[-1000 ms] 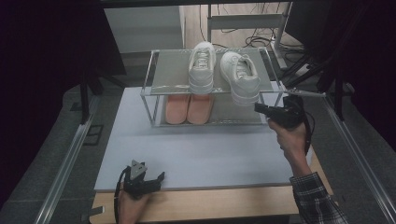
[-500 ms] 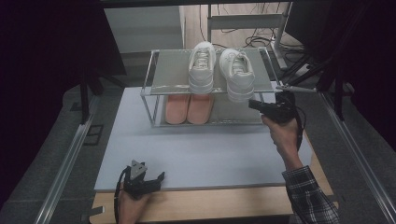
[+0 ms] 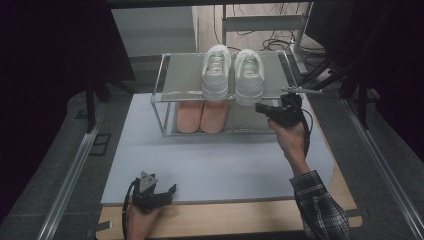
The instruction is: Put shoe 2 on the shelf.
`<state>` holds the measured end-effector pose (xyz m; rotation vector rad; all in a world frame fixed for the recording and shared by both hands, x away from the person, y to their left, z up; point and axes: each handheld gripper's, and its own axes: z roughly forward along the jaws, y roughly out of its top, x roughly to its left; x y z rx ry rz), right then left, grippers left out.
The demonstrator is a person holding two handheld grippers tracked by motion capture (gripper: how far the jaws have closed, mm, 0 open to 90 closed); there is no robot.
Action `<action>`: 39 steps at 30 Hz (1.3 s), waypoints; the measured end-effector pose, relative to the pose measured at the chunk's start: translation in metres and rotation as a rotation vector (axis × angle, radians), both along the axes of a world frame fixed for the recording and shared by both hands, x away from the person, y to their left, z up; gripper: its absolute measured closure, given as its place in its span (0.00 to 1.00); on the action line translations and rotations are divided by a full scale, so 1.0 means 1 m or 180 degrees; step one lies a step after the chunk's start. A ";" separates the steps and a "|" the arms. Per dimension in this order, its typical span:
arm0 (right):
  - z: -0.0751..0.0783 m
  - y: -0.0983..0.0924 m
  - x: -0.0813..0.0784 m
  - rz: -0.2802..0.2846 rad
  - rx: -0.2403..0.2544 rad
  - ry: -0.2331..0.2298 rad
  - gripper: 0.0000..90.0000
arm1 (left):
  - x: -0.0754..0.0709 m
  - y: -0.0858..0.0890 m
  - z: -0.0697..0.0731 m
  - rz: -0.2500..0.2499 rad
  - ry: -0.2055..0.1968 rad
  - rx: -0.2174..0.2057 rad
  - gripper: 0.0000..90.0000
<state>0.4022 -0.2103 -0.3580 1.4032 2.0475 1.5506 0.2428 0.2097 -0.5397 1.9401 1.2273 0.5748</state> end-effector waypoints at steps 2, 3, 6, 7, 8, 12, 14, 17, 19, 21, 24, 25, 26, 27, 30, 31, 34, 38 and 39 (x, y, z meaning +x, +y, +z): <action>-0.001 0.005 0.003 0.0003 0.0014 0.0003 0.99 | 0.000 0.000 0.000 0.0001 0.0000 0.0000 0.13; -0.001 0.007 0.004 0.0013 0.0014 0.0007 0.99 | 0.000 0.000 0.000 0.0000 0.0000 -0.0001 0.13; -0.001 0.012 0.007 0.0020 -0.0003 -0.0001 0.99 | 0.000 0.000 0.000 0.0000 0.0000 0.0000 0.13; -0.001 0.014 0.008 0.0019 -0.0007 -0.0002 0.99 | 0.000 0.000 0.000 0.0001 0.0000 0.0000 0.13; -0.001 0.015 0.009 0.0017 -0.0011 0.0000 0.99 | 0.000 0.000 0.000 0.0000 0.0002 0.0000 0.13; -0.001 0.019 0.012 0.0042 0.0014 0.0024 0.99 | 0.000 0.000 0.000 0.0001 0.0002 0.0000 0.13; -0.001 0.022 0.013 0.0047 0.0023 0.0030 0.99 | 0.000 0.000 0.000 0.0001 0.0001 0.0000 0.13; -0.002 0.024 0.014 0.0040 0.0024 0.0018 0.99 | 0.000 0.000 0.000 0.0001 0.0002 0.0000 0.13; -0.001 0.024 0.014 0.0045 0.0020 0.0025 0.99 | 0.000 0.000 0.000 0.0001 0.0002 0.0000 0.13; -0.001 0.023 0.014 0.0054 -0.0001 0.0006 0.99 | 0.000 0.000 0.000 0.0001 0.0001 0.0000 0.13; -0.001 0.023 0.015 0.0057 -0.0034 -0.0002 0.99 | 0.000 0.000 0.000 0.0001 0.0001 0.0001 0.13; 0.000 0.024 0.015 0.0047 -0.0050 0.0002 1.00 | 0.000 0.000 0.000 0.0001 0.0001 0.0000 0.13; 0.000 0.023 0.015 0.0031 -0.0072 -0.0006 1.00 | 0.000 0.000 0.000 0.0001 0.0001 0.0000 0.13; 0.000 0.023 0.015 -0.0001 -0.0092 -0.0012 0.99 | 0.000 0.000 0.000 0.0001 0.0002 0.0000 0.13; 0.000 0.020 0.015 -0.0060 -0.0109 -0.0026 1.00 | 0.000 0.000 0.000 0.0001 0.0001 0.0000 0.13; 0.000 0.018 0.016 -0.0066 -0.0102 -0.0022 0.99 | 0.000 0.000 0.000 0.0000 0.0001 0.0000 0.13; 0.000 0.015 0.016 -0.0128 -0.0105 -0.0029 1.00 | 0.000 0.000 0.000 0.0000 0.0001 0.0001 0.13; -0.001 0.016 0.017 -0.0150 -0.0070 -0.0013 1.00 | 0.000 0.000 0.000 0.0000 0.0001 0.0001 0.13; -0.001 0.018 0.017 -0.0139 -0.0082 -0.0020 0.99 | 0.000 0.000 0.000 0.0000 0.0001 0.0001 0.13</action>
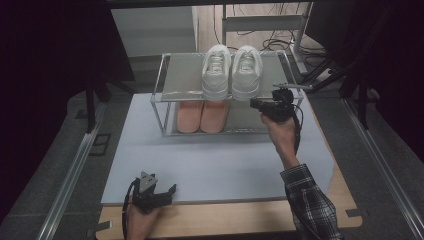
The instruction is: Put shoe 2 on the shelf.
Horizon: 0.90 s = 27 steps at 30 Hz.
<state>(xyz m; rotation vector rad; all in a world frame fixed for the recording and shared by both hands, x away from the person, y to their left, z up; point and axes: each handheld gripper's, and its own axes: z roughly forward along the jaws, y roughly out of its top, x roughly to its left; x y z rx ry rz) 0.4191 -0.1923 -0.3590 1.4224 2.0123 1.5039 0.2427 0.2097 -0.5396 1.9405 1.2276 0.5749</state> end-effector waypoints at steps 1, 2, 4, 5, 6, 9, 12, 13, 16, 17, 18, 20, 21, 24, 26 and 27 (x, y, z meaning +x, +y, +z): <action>0.000 0.002 0.000 0.0001 0.0006 0.0014 0.99 | 0.000 0.000 0.000 0.0000 0.0000 0.0000 0.13; 0.000 0.004 0.000 0.0005 0.0008 0.0001 0.99 | 0.000 0.000 0.000 0.0000 0.0000 -0.0001 0.13; -0.001 0.006 0.000 0.0019 0.0014 -0.0002 0.99 | 0.000 0.000 0.000 0.0000 0.0000 -0.0001 0.13; -0.001 0.007 0.000 0.0018 0.0018 -0.0001 0.99 | 0.000 0.000 0.000 0.0000 0.0000 0.0000 0.13; -0.001 0.008 0.000 0.0020 0.0027 0.0008 0.99 | 0.000 0.000 0.000 0.0001 0.0000 -0.0002 0.13; -0.001 0.008 0.000 0.0019 0.0034 0.0017 0.99 | 0.000 0.000 0.000 0.0000 0.0001 -0.0001 0.13; -0.001 0.006 0.001 0.0034 0.0045 0.0011 0.99 | 0.000 0.000 0.000 0.0000 0.0000 -0.0001 0.13; -0.002 0.006 0.001 0.0045 0.0065 0.0022 0.99 | 0.000 0.000 0.000 0.0001 0.0001 -0.0001 0.13; -0.002 0.006 0.000 0.0110 0.0111 0.0035 0.99 | 0.000 0.000 0.000 0.0000 0.0001 -0.0001 0.13; -0.002 0.007 -0.001 0.0124 0.0101 0.0025 0.98 | 0.000 0.000 0.000 0.0000 0.0001 -0.0001 0.13; -0.001 0.008 -0.002 0.0134 0.0095 0.0022 0.97 | 0.000 0.000 0.000 0.0000 0.0000 -0.0001 0.13; 0.001 0.008 -0.004 0.0153 0.0094 0.0013 0.96 | 0.000 0.000 0.000 0.0000 0.0001 -0.0001 0.13; 0.001 0.008 -0.004 0.0158 0.0095 0.0007 0.95 | 0.000 0.000 0.000 0.0000 0.0000 -0.0001 0.13; 0.003 0.008 -0.007 0.0178 0.0046 -0.0003 0.93 | 0.000 0.000 0.000 0.0002 -0.0001 -0.0007 0.13; 0.003 0.007 -0.009 0.0186 0.0009 -0.0020 0.90 | 0.000 0.000 0.000 0.0002 -0.0002 -0.0008 0.13; 0.003 0.006 -0.009 0.0197 -0.0013 -0.0027 0.89 | 0.000 0.000 0.000 0.0002 -0.0002 -0.0006 0.13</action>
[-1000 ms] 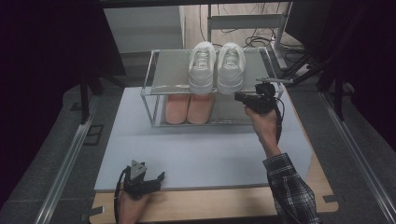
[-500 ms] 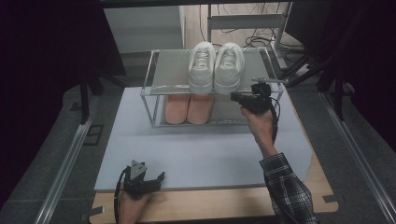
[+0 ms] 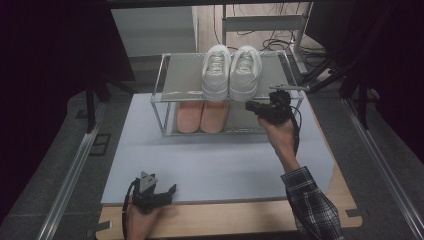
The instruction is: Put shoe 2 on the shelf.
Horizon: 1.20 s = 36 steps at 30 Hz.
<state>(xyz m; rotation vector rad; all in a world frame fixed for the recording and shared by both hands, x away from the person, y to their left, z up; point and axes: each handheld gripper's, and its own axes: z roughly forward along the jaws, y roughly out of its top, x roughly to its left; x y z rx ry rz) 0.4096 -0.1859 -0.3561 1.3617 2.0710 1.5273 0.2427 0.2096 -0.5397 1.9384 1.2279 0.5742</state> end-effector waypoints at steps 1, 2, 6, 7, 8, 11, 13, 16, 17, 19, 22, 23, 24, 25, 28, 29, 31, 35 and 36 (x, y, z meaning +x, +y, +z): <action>0.000 0.000 -0.001 0.0001 -0.0023 -0.0001 0.88 | 0.000 0.000 0.000 0.0000 0.0000 0.0000 0.13; 0.000 -0.001 -0.001 0.0002 -0.0026 -0.0009 0.87 | 0.000 0.000 0.000 0.0000 0.0000 0.0000 0.13; -0.001 -0.004 -0.005 0.0022 -0.0048 -0.0034 0.82 | 0.000 0.000 0.000 0.0000 0.0000 0.0000 0.13; -0.002 -0.004 -0.005 0.0025 -0.0060 -0.0051 0.80 | 0.000 0.000 0.000 0.0000 0.0000 0.0000 0.13; -0.002 -0.005 -0.006 0.0027 -0.0074 -0.0049 0.78 | 0.000 0.000 0.000 0.0000 0.0000 0.0000 0.13; -0.002 -0.005 -0.009 0.0031 -0.0124 -0.0111 0.73 | 0.000 0.000 0.000 0.0000 0.0000 0.0000 0.13; -0.002 -0.006 -0.012 0.0023 -0.0157 -0.0135 0.71 | 0.000 0.000 0.000 0.0000 0.0000 -0.0001 0.13; -0.003 -0.007 -0.015 0.0024 -0.0203 -0.0192 0.66 | 0.000 0.000 0.000 0.0000 0.0000 0.0000 0.13; -0.003 -0.007 -0.016 0.0018 -0.0212 -0.0201 0.65 | 0.000 0.000 0.000 0.0000 -0.0001 0.0000 0.13; -0.004 -0.008 -0.018 0.0017 -0.0234 -0.0223 0.62 | 0.000 0.000 0.000 0.0000 0.0000 0.0000 0.13; -0.005 -0.009 -0.022 0.0015 -0.0293 -0.0279 0.59 | 0.000 0.000 0.000 0.0000 0.0000 0.0000 0.13; -0.006 -0.009 -0.023 0.0011 -0.0302 -0.0302 0.57 | 0.000 0.000 0.000 0.0000 0.0000 0.0001 0.13; -0.006 -0.010 -0.024 0.0005 -0.0325 -0.0316 0.56 | 0.000 0.000 0.000 0.0000 0.0000 0.0000 0.13; -0.007 -0.011 -0.026 0.0002 -0.0329 -0.0335 0.55 | 0.000 0.000 0.000 0.0000 0.0000 0.0000 0.13; -0.008 -0.013 -0.029 0.0003 -0.0381 -0.0362 0.52 | 0.000 0.000 0.000 0.0000 0.0000 0.0000 0.13; -0.008 -0.014 -0.030 0.0006 -0.0391 -0.0356 0.51 | 0.000 0.000 0.000 0.0000 0.0000 0.0001 0.13; -0.009 -0.016 -0.032 0.0009 -0.0420 -0.0358 0.50 | 0.000 0.000 0.000 0.0000 -0.0001 0.0001 0.13; -0.011 -0.019 -0.037 0.0015 -0.0471 -0.0383 0.47 | 0.000 0.000 0.000 0.0000 -0.0001 0.0001 0.13; -0.012 -0.019 -0.038 0.0025 -0.0472 -0.0375 0.46 | 0.000 0.000 0.000 0.0000 -0.0001 0.0001 0.13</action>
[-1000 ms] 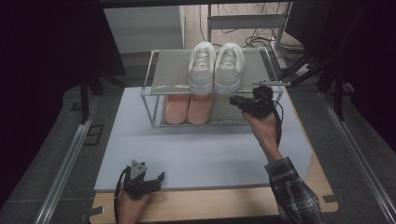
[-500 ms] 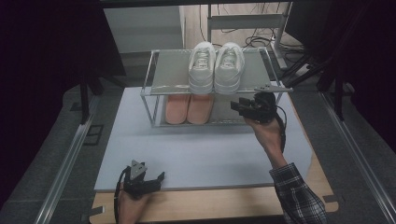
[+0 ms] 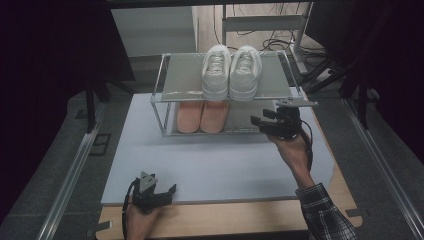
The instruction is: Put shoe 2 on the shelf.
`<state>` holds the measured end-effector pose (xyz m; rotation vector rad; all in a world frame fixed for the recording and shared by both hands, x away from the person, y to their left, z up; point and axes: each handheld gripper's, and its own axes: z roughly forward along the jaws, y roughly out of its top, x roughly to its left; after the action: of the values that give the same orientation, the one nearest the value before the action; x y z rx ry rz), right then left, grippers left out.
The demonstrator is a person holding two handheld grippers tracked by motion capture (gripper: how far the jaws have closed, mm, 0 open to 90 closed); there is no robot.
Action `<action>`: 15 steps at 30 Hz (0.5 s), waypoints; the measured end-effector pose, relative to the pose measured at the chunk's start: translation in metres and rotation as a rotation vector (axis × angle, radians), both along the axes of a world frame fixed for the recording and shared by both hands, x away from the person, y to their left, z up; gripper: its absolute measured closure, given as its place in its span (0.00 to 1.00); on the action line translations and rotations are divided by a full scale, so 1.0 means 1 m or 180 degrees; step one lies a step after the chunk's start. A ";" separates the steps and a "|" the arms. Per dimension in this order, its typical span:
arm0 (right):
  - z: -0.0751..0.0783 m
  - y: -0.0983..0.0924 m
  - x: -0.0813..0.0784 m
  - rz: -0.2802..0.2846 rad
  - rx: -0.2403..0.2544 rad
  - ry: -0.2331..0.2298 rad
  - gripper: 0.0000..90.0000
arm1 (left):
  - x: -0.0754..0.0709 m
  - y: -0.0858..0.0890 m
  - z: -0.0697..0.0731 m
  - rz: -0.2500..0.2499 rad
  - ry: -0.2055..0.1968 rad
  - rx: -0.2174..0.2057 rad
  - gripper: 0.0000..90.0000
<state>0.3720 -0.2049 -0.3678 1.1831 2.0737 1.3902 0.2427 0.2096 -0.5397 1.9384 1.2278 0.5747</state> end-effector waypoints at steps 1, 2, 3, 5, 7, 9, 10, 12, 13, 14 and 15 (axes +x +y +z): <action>-0.001 0.000 -0.001 0.0013 -0.0010 0.0005 0.46 | 0.000 0.000 0.000 0.0000 0.0000 0.0000 0.13; -0.002 0.000 -0.002 0.0013 -0.0022 -0.0003 0.45 | 0.000 0.000 0.000 0.0000 -0.0001 0.0001 0.13; -0.002 -0.001 -0.003 0.0019 -0.0039 -0.0004 0.45 | 0.000 0.000 0.000 -0.0001 -0.0001 0.0003 0.13; -0.003 -0.001 -0.005 0.0026 -0.0065 -0.0006 0.44 | 0.000 0.000 0.000 -0.0007 -0.0004 0.0008 0.13; -0.005 -0.001 -0.007 0.0041 -0.0078 -0.0008 0.43 | 0.000 0.000 0.000 -0.0006 -0.0004 0.0007 0.13; -0.005 -0.001 -0.010 0.0047 -0.0104 -0.0001 0.42 | 0.000 0.000 0.000 -0.0006 -0.0004 0.0008 0.13; -0.006 -0.002 -0.010 0.0056 -0.0109 0.0000 0.42 | 0.000 0.000 0.000 -0.0006 -0.0004 0.0009 0.13; -0.007 -0.002 -0.012 0.0066 -0.0107 0.0012 0.41 | 0.000 0.000 0.000 -0.0006 -0.0004 0.0008 0.13; -0.008 -0.003 -0.013 0.0068 -0.0113 0.0013 0.41 | 0.000 0.000 0.000 -0.0006 -0.0004 0.0009 0.13; -0.008 -0.003 -0.014 0.0075 -0.0122 0.0025 0.41 | 0.000 0.000 0.000 -0.0006 -0.0004 0.0009 0.13; -0.009 -0.003 -0.015 0.0079 -0.0122 0.0026 0.40 | 0.000 0.000 0.000 -0.0006 -0.0004 0.0009 0.13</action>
<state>0.3569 -0.2083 -0.3768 1.1533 2.1179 1.3526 0.2428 0.2097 -0.5396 1.9411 1.2248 0.5768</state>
